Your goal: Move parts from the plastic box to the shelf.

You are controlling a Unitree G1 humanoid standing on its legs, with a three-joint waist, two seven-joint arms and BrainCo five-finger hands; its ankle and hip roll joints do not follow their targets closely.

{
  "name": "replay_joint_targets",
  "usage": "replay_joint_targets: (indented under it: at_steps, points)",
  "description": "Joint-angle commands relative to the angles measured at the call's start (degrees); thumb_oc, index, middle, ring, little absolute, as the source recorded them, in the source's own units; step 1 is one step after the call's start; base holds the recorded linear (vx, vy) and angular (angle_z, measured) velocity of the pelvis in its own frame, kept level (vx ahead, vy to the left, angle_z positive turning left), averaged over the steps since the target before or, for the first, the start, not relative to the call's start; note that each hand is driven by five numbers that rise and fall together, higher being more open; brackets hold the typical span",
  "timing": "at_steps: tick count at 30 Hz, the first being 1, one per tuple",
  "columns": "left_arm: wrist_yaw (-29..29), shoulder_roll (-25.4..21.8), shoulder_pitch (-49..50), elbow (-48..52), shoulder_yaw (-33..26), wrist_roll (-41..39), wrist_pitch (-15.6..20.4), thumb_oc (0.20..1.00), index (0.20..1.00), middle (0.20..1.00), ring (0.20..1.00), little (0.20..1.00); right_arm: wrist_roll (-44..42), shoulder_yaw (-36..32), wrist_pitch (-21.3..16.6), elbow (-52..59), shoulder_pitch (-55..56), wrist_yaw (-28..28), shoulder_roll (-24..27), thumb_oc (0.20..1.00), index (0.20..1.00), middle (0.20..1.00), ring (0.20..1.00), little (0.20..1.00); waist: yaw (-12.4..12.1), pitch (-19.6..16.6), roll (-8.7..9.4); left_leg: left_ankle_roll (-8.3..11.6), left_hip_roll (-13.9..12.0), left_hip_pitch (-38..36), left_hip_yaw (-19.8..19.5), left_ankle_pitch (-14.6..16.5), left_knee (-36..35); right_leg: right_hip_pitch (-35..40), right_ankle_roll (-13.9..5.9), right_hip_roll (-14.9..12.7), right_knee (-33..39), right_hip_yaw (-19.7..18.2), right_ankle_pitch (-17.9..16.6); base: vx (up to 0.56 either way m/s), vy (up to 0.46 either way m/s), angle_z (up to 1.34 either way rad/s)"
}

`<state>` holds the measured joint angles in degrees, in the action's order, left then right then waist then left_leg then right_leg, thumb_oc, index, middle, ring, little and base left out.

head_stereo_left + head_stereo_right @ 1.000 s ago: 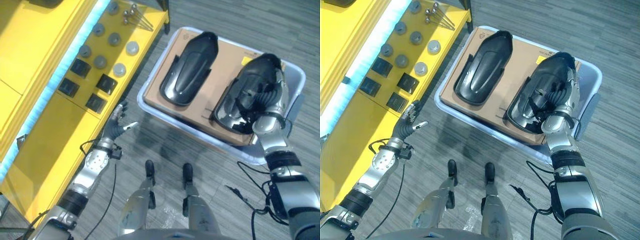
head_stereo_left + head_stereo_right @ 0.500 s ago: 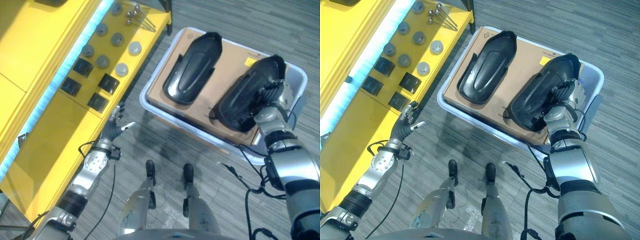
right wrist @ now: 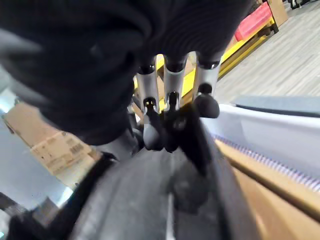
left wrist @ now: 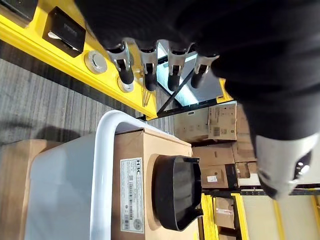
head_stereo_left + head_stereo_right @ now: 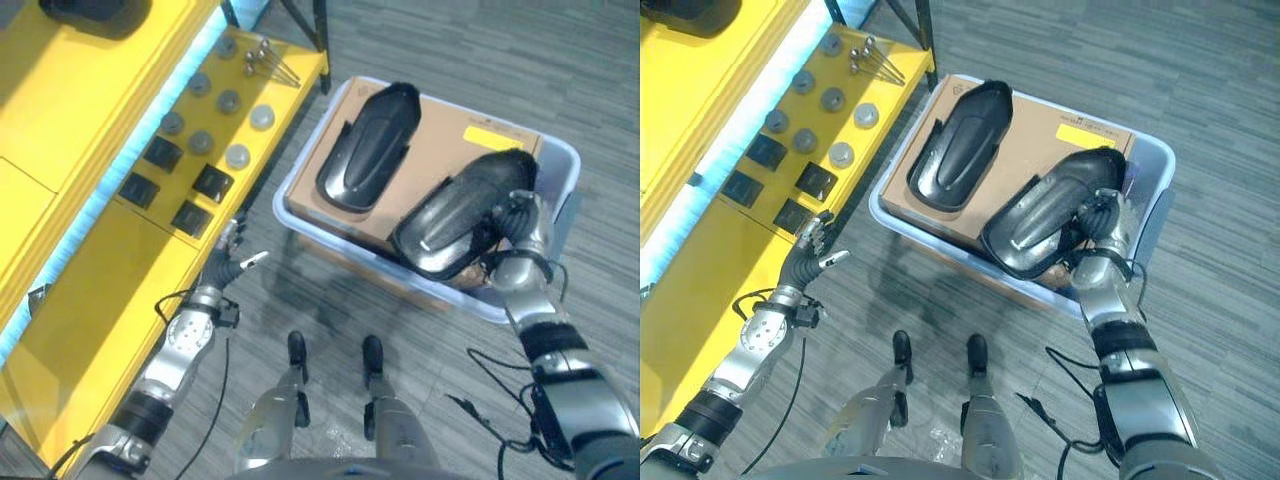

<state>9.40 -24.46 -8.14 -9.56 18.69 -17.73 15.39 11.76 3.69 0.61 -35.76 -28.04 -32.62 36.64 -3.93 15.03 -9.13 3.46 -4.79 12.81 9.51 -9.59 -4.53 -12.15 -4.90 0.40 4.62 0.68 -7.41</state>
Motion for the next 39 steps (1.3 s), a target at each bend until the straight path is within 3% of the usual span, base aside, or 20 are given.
replay_joint_targets:
  at_steps: [1,9,13,14,15,16,25,39]
  points:
    - [-1.6,-0.2,-0.1,1.9,-2.8,1.2,1.8,1.0,1.0,1.0,1.0,1.0,3.7,-2.3,-2.6,4.6,1.6,-3.4,4.2,0.2,0.2,0.2,0.2,0.2,-0.4,-4.5,2.29,3.12,0.0,-7.8,3.0,13.9,2.0,2.5,-8.41,-1.3,-3.8,1.0,11.3,0.06,-0.057,0.04]
    - [-2.8,-1.3,1.4,3.0,-4.2,4.3,1.1,1.0,1.0,1.0,1.0,1.0,11.1,-8.1,-4.1,16.5,8.7,-2.9,6.7,0.2,0.2,0.2,0.2,0.2,0.3,-8.2,4.02,3.31,-0.6,-14.9,3.2,15.7,1.8,9.7,-8.01,-0.9,-3.5,1.3,13.3,0.06,-0.053,0.03]
    - [-3.1,-1.3,0.6,2.9,-3.4,5.1,0.8,1.0,1.0,1.0,1.0,1.0,10.4,-8.2,-4.5,16.8,9.6,-1.1,7.0,0.2,0.2,0.2,0.2,0.2,0.3,-9.1,4.86,3.45,-0.8,-16.7,3.2,16.0,1.8,11.4,-7.76,-0.8,-3.8,1.4,13.7,0.0,-0.025,0.01]
    - [-3.1,-1.3,0.0,2.9,-3.3,4.8,0.5,1.0,1.0,1.0,1.0,1.0,7.8,-6.9,-4.3,15.5,9.9,1.8,5.8,0.2,0.2,0.2,0.2,0.2,0.3,-9.5,5.51,3.5,-1.0,-17.3,3.2,16.0,1.8,11.8,-7.57,-0.6,-4.0,1.2,13.7,-0.01,-0.041,0.01]
    - [-3.1,-1.2,0.2,3.0,-3.5,4.7,0.3,1.0,1.0,1.0,1.0,1.0,7.1,-6.7,-4.1,15.3,10.5,2.6,5.2,0.649,0.649,0.649,0.649,0.649,0.1,-9.6,5.72,3.46,-1.1,-17.6,3.2,16.1,1.8,12.0,-7.44,-0.5,-4.1,1.2,13.7,-0.02,-0.05,-0.02]
    - [-3.1,-0.9,0.5,3.3,-3.7,4.5,0.0,1.0,1.0,1.0,1.0,1.0,6.0,-6.7,-4.0,15.2,11.5,3.4,4.1,1.0,1.0,1.0,1.0,1.0,0.0,-9.6,5.92,3.4,-1.2,-17.7,3.3,16.1,1.9,12.3,-7.28,-0.3,-4.2,1.0,13.8,0.0,-0.035,-0.02]
    - [-3.9,-0.5,4.2,4.2,-2.7,4.6,-0.8,1.0,1.0,1.0,1.0,1.0,0.6,-4.0,-4.4,7.1,10.0,2.8,-1.4,1.0,1.0,1.0,1.0,1.0,-1.6,-9.2,5.53,3.07,-1.4,-17.8,4.1,15.5,1.3,12.5,-7.02,0.3,-2.8,0.6,12.7,-0.01,-0.004,-0.06]
    - [-3.2,-1.4,4.1,4.8,-1.1,2.2,-0.2,1.0,1.0,1.0,1.0,1.0,-3.2,0.1,-2.6,-5.8,3.1,0.8,-2.3,1.0,1.0,1.0,1.0,1.0,-3.1,-7.1,2.88,3.1,-0.2,-11.6,2.2,13.7,1.1,6.8,-8.1,-1.1,-2.5,2.3,10.8,-0.03,0.011,0.09]
